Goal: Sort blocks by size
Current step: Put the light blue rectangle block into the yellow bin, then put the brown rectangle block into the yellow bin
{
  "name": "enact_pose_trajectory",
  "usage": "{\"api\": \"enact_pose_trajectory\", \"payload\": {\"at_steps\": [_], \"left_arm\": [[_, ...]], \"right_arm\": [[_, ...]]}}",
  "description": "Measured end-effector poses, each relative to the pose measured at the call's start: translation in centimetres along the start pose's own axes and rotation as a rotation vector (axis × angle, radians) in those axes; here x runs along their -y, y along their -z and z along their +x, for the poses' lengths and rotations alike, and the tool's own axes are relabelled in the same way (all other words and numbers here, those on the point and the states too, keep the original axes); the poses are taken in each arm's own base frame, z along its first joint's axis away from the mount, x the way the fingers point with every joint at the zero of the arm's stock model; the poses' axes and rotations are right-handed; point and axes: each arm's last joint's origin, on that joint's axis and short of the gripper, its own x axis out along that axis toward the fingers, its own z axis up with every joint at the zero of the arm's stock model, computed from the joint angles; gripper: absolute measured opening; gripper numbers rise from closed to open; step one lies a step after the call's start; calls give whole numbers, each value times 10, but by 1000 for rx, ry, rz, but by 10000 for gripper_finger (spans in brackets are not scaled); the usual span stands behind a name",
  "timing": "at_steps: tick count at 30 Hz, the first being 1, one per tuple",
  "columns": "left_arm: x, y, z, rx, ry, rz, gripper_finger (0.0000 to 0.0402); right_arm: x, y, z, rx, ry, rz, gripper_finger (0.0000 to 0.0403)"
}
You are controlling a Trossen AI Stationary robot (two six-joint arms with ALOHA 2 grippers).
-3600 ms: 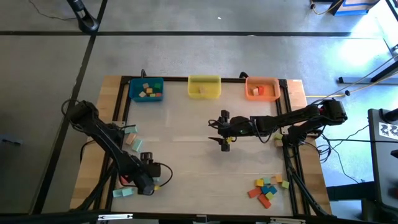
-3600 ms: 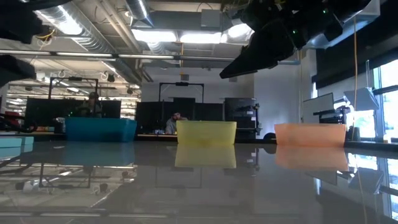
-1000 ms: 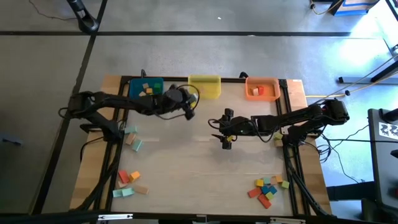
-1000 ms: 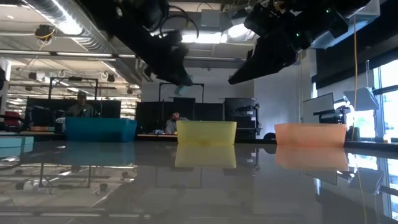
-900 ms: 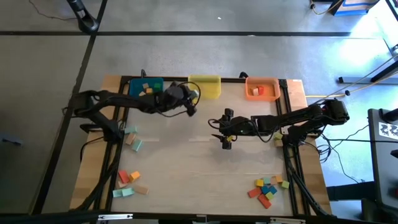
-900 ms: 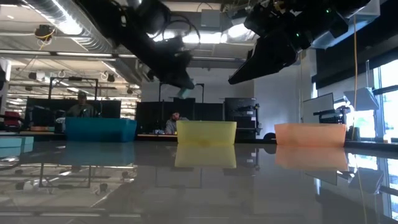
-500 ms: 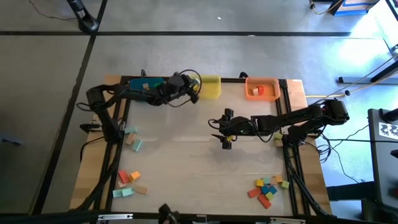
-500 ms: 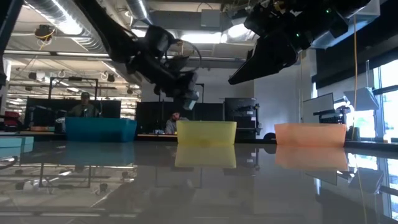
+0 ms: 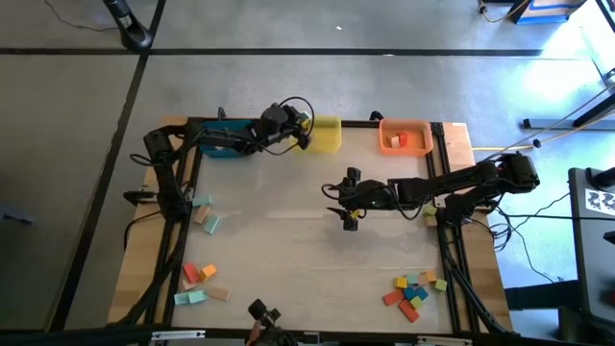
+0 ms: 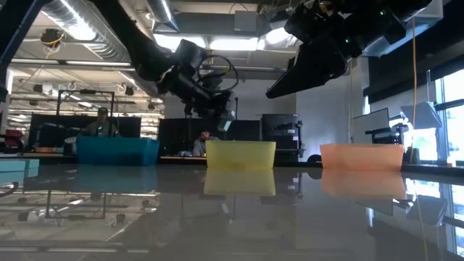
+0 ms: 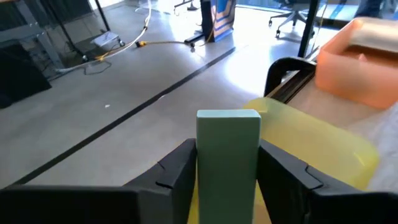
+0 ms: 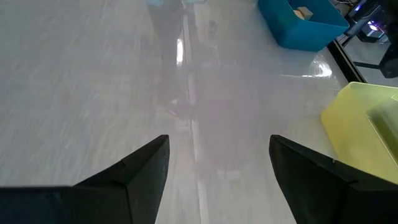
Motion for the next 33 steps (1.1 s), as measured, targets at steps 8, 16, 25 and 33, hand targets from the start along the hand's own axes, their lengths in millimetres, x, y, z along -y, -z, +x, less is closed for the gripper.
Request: {"api": "enact_pose_trajectory", "payload": {"at_steps": [8, 16, 25, 33], "left_arm": [[6, -3, -8, -24, 19, 32, 230], [20, -45, -66, -24, 96, 108, 235], [41, -64, -162, -149, 266, 208, 230], [65, -41, -233, -396, 427, 242, 226]], "right_arm": [[0, 0, 0, -2, -1, -1, 276], [0, 2, 0, -22, -3, 1, 276], [0, 2, 0, -22, -3, 4, 276], [0, 2, 0, -20, -3, 6, 276]]}}
